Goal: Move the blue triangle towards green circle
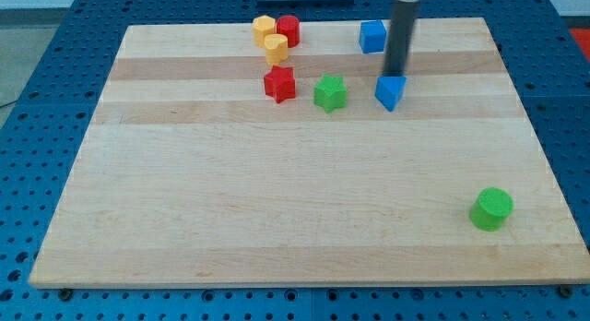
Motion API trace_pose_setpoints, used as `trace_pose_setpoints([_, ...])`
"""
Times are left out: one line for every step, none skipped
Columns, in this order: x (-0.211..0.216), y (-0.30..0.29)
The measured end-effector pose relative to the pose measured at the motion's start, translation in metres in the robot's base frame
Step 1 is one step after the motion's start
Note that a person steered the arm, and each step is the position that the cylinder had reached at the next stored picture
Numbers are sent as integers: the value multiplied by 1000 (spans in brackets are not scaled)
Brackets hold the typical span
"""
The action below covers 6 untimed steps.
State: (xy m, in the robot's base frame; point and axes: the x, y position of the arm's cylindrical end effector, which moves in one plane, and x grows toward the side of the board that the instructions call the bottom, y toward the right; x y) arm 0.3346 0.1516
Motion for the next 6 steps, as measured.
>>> trace_pose_setpoints([59, 50])
trace_pose_setpoints([93, 60])
trace_pose_setpoints([33, 41])
trace_pose_setpoints([-8, -14])
trace_pose_setpoints([30, -58])
trace_pose_setpoints([113, -38])
